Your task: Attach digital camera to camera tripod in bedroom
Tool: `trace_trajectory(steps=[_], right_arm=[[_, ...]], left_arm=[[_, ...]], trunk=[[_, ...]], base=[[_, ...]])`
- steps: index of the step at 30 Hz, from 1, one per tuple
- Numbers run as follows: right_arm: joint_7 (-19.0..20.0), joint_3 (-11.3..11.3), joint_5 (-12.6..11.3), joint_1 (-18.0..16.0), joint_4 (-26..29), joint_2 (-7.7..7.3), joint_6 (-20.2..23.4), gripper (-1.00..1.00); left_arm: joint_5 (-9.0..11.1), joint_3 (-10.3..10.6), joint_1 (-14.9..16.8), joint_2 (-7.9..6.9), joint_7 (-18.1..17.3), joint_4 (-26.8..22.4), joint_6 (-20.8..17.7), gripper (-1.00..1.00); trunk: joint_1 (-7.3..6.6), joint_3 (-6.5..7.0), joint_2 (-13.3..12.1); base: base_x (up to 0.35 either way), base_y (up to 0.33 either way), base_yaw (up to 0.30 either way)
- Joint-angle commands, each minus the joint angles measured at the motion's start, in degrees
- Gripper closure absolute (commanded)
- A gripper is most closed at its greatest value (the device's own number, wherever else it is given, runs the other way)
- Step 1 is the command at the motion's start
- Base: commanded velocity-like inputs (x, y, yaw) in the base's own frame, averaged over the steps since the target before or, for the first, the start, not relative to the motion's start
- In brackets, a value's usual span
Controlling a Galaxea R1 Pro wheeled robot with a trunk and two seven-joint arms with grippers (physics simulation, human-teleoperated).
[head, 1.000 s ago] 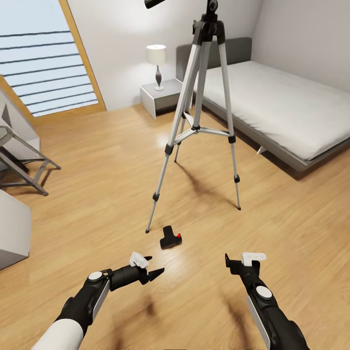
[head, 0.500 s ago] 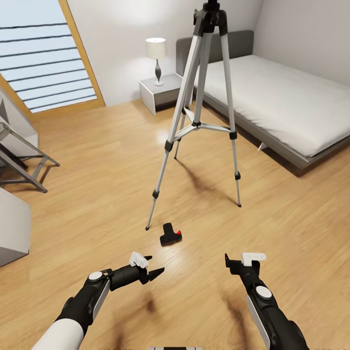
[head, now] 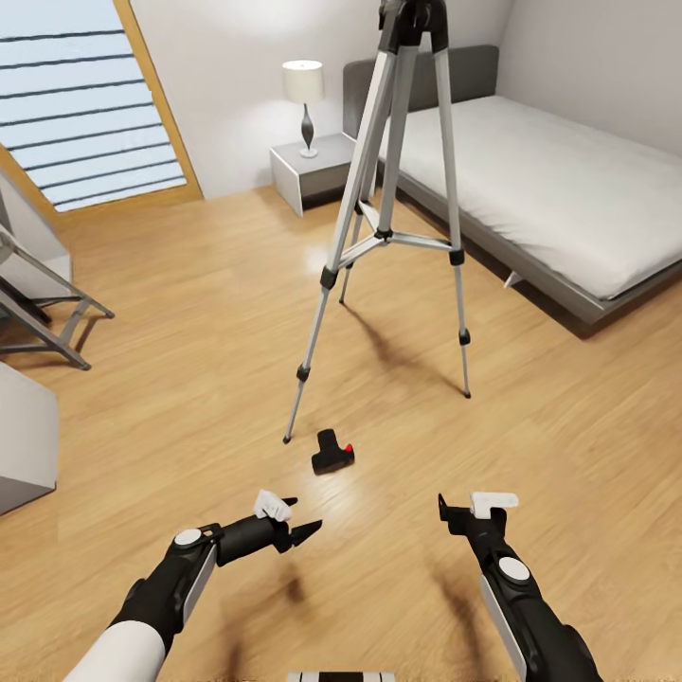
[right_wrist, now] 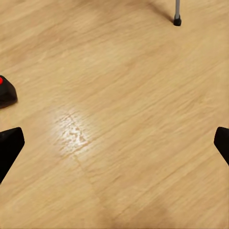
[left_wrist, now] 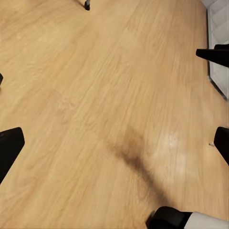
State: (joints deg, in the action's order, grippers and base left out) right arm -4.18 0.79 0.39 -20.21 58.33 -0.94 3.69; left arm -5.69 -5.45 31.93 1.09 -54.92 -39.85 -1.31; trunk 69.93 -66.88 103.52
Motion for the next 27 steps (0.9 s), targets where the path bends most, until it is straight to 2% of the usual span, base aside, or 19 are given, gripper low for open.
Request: trace_trajectory(steps=[1,8,14,21,27], right_arm=[[-0.22,-0.08,0.05,-0.01,0.1,-0.02,0.35,-1.0],[-0.22,-0.08,0.05,-0.01,-0.09,0.02,0.35,-1.0],[-0.22,-0.08,0.05,-0.01,-0.4,0.05,0.35,-1.0],[-0.22,-0.07,0.05,-0.01,-0.47,0.03,0.35,-1.0],[-0.22,-0.01,0.05,-0.01,-0.57,-0.01,0.35,-1.0]], left_arm=[[-0.6,-0.45,0.02,0.22,-0.38,-0.09,-0.15,-1.0],[-0.64,-0.39,0.02,0.85,2.88,-0.18,-0.54,-1.0],[-0.71,-0.43,0.02,1.58,4.09,-2.9,-0.93,-1.0],[-0.87,-0.42,0.02,1.6,4.29,-5.74,-1.26,-1.0],[-1.26,-0.36,0.06,1.73,4.41,-9.71,-3.65,-1.0]], trunk=[[-0.01,-0.11,0.02],[-0.01,-0.61,0.02],[-0.01,-0.97,0.02],[1.53,-2.58,2.82],[2.85,-3.94,5.23]], base=[[0.0,0.0,0.0],[0.0,0.0,0.0],[0.0,0.0,0.0],[0.0,0.0,0.0],[0.0,0.0,0.0]])
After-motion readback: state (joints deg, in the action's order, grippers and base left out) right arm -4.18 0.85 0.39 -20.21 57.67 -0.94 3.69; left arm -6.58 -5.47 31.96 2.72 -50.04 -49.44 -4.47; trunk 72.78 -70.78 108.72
